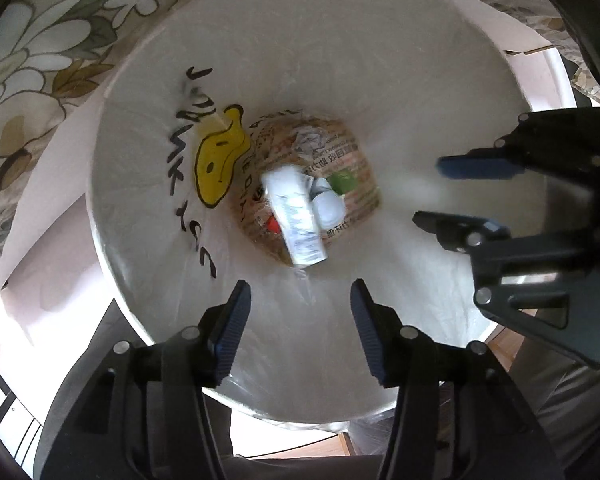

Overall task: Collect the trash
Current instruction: 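Open both tools to drop the milk carton and green block into the bowl, then move both open tools back toward the black cylinder and green piece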

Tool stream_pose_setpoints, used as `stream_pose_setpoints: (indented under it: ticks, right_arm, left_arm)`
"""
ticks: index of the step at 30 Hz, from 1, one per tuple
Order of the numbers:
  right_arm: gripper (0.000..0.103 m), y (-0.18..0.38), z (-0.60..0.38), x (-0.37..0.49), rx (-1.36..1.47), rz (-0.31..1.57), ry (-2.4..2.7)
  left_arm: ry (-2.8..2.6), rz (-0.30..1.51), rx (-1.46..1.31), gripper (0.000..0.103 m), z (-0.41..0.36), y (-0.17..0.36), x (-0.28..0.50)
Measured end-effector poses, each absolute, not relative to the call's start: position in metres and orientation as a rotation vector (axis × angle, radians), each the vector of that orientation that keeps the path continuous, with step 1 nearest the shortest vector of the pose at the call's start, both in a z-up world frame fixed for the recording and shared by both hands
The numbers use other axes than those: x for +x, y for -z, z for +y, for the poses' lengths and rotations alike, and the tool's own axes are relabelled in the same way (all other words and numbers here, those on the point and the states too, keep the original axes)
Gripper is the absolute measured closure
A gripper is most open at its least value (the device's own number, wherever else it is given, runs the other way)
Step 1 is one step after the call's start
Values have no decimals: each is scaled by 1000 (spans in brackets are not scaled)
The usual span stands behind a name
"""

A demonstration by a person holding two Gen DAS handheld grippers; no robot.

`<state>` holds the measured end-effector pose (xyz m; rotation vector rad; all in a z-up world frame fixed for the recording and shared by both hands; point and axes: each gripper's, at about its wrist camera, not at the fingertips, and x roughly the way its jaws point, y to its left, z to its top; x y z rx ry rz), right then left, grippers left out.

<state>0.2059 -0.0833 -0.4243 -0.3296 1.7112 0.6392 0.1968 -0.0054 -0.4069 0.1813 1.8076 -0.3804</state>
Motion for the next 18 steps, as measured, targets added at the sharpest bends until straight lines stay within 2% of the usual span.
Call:
stream_pose_setpoints:
  ticks: [10, 18]
  right_arm:
    - [64, 408, -88, 198, -332, 1687, -634]
    - [64, 355, -100, 187, -327, 1634, -636]
  left_arm:
    - [371, 1783, 203, 49, -5, 387, 189]
    - [376, 1714, 227, 49, -8, 345, 176]
